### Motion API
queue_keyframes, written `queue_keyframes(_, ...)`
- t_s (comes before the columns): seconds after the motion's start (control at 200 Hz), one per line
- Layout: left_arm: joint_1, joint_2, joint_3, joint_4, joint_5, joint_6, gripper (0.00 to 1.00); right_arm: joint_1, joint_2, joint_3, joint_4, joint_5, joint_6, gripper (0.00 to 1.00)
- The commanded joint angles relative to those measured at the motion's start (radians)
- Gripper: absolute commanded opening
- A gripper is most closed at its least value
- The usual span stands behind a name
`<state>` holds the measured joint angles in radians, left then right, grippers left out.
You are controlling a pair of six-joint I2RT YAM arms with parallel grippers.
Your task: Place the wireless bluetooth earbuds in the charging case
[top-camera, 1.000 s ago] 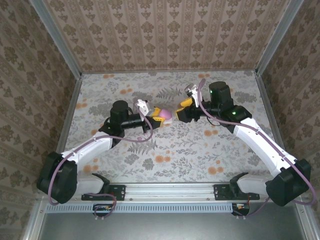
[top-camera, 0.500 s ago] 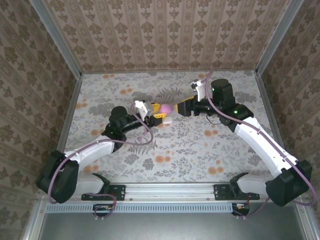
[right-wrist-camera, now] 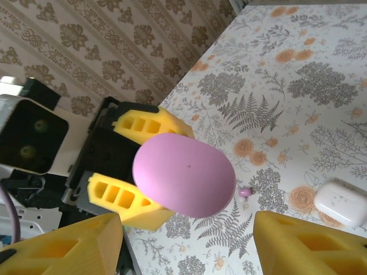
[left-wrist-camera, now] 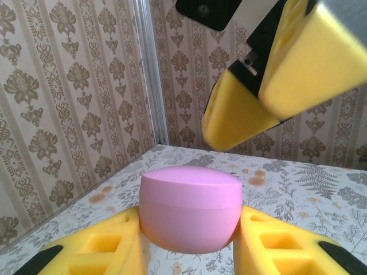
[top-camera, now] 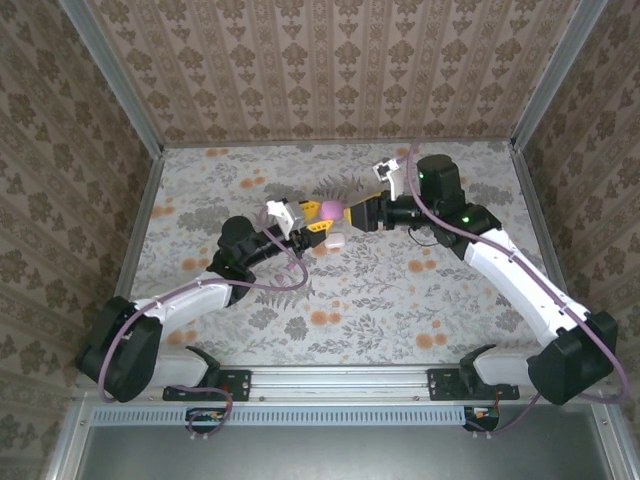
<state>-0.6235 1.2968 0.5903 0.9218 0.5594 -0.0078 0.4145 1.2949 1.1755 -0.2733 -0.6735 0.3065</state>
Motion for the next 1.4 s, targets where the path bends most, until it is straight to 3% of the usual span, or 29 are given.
queue_keyframes(0.0, -0.01, 0.006, -0.006, 0.073, -0.003, -0.045, 0.37, 0.009, 0.039, 0.048, -0.033, -0.024, -0.036, 0.63)
queue_keyframes(0.355, -0.014, -0.004, -0.003, 0.082, 0.001, -0.062, 0.37, 0.013, 0.057, 0.045, -0.028, -0.112, -0.151, 0.66)
queue_keyframes(0.415, -0.015, -0.007, -0.002, 0.07, 0.002, -0.053, 0.37, -0.01, 0.072, 0.073, -0.02, -0.045, 0.028, 0.66)
queue_keyframes(0.48, -0.015, -0.012, -0.006, 0.072, -0.008, -0.052, 0.37, -0.061, 0.133, 0.11, 0.042, -0.159, 0.244, 0.62)
queue_keyframes(0.535, -0.016, -0.017, -0.009, 0.072, -0.02, -0.047, 0.37, -0.061, 0.147, 0.112, 0.072, -0.147, 0.39, 0.62)
queue_keyframes(0.84, -0.022, -0.021, 0.0, 0.088, -0.039, -0.043, 0.37, -0.04, 0.113, -0.096, 0.422, -0.089, 0.835, 0.67)
queue_keyframes(1.105, -0.025, -0.022, 0.001, 0.092, -0.056, -0.041, 0.37, 0.009, 0.196, -0.115, 0.653, -0.175, 1.002, 0.64)
queue_keyframes(1.395, -0.025, -0.025, -0.007, 0.104, -0.091, -0.04, 0.37, 0.025, 0.203, -0.126, 0.679, -0.229, 0.999, 0.6)
